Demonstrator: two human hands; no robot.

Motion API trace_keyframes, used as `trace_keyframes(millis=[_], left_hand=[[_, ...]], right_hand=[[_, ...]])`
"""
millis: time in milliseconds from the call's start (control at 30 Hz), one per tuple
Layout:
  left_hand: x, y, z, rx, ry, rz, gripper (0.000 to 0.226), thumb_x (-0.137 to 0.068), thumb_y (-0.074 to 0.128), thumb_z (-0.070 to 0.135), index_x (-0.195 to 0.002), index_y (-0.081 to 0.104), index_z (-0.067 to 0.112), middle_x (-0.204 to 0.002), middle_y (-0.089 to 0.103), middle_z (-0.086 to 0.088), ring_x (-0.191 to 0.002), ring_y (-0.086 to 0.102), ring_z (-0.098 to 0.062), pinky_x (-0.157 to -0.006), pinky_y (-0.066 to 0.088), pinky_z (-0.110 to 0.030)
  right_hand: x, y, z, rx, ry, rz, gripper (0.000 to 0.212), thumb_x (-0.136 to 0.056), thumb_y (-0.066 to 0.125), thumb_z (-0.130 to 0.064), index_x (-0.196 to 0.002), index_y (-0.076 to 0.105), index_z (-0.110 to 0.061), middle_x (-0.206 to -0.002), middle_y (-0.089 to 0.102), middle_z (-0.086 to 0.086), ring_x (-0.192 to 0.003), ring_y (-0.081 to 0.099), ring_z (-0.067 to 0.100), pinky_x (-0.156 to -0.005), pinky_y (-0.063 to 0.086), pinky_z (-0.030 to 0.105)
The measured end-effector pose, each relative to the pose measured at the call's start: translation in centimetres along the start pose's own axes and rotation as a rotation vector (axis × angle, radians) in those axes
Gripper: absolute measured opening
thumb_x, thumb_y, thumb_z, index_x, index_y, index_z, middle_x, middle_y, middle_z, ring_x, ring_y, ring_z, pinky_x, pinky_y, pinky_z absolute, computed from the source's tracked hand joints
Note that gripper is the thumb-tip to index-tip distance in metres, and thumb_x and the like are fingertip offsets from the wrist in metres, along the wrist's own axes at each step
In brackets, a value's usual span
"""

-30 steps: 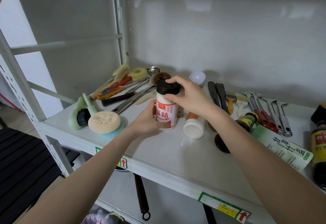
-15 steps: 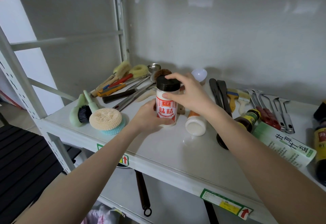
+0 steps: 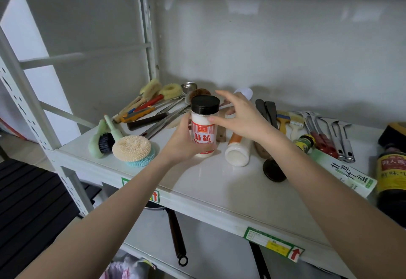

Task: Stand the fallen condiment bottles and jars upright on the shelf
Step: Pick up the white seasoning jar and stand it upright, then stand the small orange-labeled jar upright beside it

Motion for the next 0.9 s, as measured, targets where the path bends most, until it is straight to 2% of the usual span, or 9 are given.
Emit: trace_keyframes(millis=[100, 167, 300, 400, 500, 567, 633, 767, 900], left_hand=[[0.4, -1.3, 1.6, 0.009, 0.048, 0.087, 0.097, -0.066, 0.083, 0.023, -0.142, 0.024, 0.021, -0.141, 0.041, 0.002, -0.123, 0.041, -0.009, -0.097, 0.039, -0.027], [1.1, -2.7, 3.5, -0.035, 0.126, 0.213, 0.086, -0.068, 0.08, 0.03, -0.138, 0.031, 0.02, -0.141, 0.039, -0.002, -0.127, 0.041, -0.014, -0.104, 0.038, -0.032], [4.1, -3.6, 9.6, -0.206, 0.423, 0.461, 0.035, -0.08, 0.063, 0.014, -0.114, 0.053, 0.009, -0.111, 0.047, -0.003, -0.104, 0.048, -0.01, -0.089, 0.034, -0.006], [4.5, -0.2, 11.4, -0.245, 0.516, 0.306, 0.023, -0.08, 0.059, 0.008, -0.103, 0.059, 0.006, -0.102, 0.05, -0.003, -0.093, 0.049, -0.01, -0.08, 0.034, -0.004], [3.0, 3.9, 9.6, -0.255, 0.372, 0.1, 0.032, -0.084, 0.061, 0.019, -0.113, 0.054, 0.01, -0.111, 0.05, -0.002, -0.108, 0.051, -0.016, -0.087, 0.034, -0.013], [1.6, 5.8, 7.5, -0.269, 0.218, 0.03, 0.038, -0.087, 0.058, 0.027, -0.119, 0.049, 0.009, -0.123, 0.05, -0.008, -0.116, 0.049, -0.022, -0.094, 0.036, -0.023], [0.5, 6.7, 5.6, -0.297, 0.074, -0.022, 0.042, -0.088, 0.056, 0.033, -0.12, 0.044, 0.008, -0.129, 0.045, -0.012, -0.117, 0.048, -0.027, -0.091, 0.038, -0.03], [-0.3, 9.3, 3.5, -0.36, -0.121, -0.212, 0.064, -0.088, 0.053, 0.039, -0.138, 0.027, 0.008, -0.138, 0.043, -0.015, -0.126, 0.043, -0.032, -0.089, 0.033, -0.031], [-0.5, 10.7, 3.1, -0.361, -0.194, -0.25, 0.069, -0.089, 0.05, 0.046, -0.14, 0.023, 0.007, -0.136, 0.049, -0.017, -0.122, 0.049, -0.032, -0.085, 0.033, -0.029]], right_hand=[[0.7, -1.3, 0.0, -0.013, -0.013, 0.015, 0.065, -0.079, 0.068, -0.035, -0.136, 0.038, -0.029, -0.13, 0.05, 0.003, -0.114, 0.053, 0.019, -0.088, 0.039, 0.028], [1.1, -2.1, 0.0, -0.01, -0.014, 0.026, 0.06, -0.081, 0.067, -0.03, -0.135, 0.04, -0.025, -0.131, 0.05, 0.006, -0.114, 0.053, 0.019, -0.086, 0.036, 0.025], [2.3, -3.3, 1.0, 0.011, 0.033, 0.068, 0.048, -0.084, 0.061, -0.021, -0.129, 0.045, -0.019, -0.124, 0.053, 0.008, -0.097, 0.052, 0.013, -0.08, 0.035, 0.022], [3.2, -3.4, 2.7, 0.031, 0.091, 0.048, 0.044, -0.083, 0.06, -0.016, -0.125, 0.048, -0.017, -0.112, 0.052, 0.007, -0.088, 0.053, 0.018, -0.075, 0.035, 0.023], [4.1, -2.6, 4.7, 0.006, 0.179, -0.032, 0.044, -0.083, 0.061, -0.02, -0.125, 0.048, -0.016, -0.109, 0.045, 0.002, -0.099, 0.054, 0.02, -0.078, 0.034, 0.025], [4.6, -2.3, 6.0, 0.002, 0.229, -0.068, 0.045, -0.085, 0.059, -0.023, -0.127, 0.046, -0.017, -0.112, 0.047, 0.003, -0.101, 0.052, 0.019, -0.081, 0.036, 0.026], [4.9, -1.7, 6.7, 0.014, 0.25, -0.105, 0.045, -0.086, 0.057, -0.022, -0.129, 0.043, -0.016, -0.111, 0.051, 0.006, -0.098, 0.052, 0.02, -0.081, 0.038, 0.027], [4.5, -1.1, 8.2, 0.048, 0.284, -0.12, 0.045, -0.089, 0.052, -0.026, -0.131, 0.041, -0.013, -0.098, 0.056, 0.008, -0.089, 0.054, 0.022, -0.074, 0.04, 0.03], [3.7, -0.9, 9.4, 0.056, 0.329, -0.1, 0.049, -0.09, 0.05, -0.035, -0.132, 0.038, -0.014, -0.121, 0.057, 0.014, -0.106, 0.057, 0.029, -0.078, 0.041, 0.03]])
Point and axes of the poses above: each hand's wrist, its own x-axis away from the middle knuckle, its own y-axis out of the palm, z = x × y, the point moved 8 cm from there along -x, towards the middle knuckle
